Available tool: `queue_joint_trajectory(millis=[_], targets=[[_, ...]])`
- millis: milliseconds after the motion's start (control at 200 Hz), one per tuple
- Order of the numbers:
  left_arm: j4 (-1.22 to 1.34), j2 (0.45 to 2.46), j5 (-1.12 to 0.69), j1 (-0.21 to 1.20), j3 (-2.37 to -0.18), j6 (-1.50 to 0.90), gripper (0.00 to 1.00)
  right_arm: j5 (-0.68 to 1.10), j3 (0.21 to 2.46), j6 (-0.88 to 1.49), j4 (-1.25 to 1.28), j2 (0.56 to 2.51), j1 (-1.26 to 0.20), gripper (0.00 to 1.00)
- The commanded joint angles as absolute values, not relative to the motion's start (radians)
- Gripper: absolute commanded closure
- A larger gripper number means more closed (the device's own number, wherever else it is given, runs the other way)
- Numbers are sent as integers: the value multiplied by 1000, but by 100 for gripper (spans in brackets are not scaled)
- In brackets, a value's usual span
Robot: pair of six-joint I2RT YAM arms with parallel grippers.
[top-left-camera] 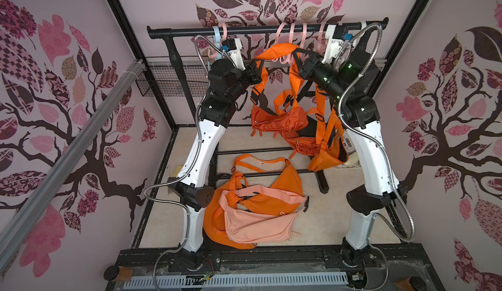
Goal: Hang the bag on a hook
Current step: Hang the bag on the hook.
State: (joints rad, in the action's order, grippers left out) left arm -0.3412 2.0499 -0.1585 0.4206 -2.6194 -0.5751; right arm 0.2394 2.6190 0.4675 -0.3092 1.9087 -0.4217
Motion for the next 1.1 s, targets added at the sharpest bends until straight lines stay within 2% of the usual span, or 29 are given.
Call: queue_joint_trajectory(millis=[0, 390, 605, 785, 1095], targets=[[-309, 2008, -107, 416, -2595, -560, 100, 219, 2652, 425, -235, 1928, -420, 100], [-309, 1959, -46, 422, -2481, -540, 100, 152, 2625, 347, -254, 1941, -420, 100], [-288, 1959, -79, 426, -2527, -530, 100, 149, 2627, 319, -270, 1912, -419, 100], [-269, 1908, -84, 431, -2351, -526, 100, 131, 2457, 311, -269, 1861, -420, 100], [-306, 1826, -91, 463, -2163, -457, 100, 159, 2321, 350, -297, 1787, -420, 100]])
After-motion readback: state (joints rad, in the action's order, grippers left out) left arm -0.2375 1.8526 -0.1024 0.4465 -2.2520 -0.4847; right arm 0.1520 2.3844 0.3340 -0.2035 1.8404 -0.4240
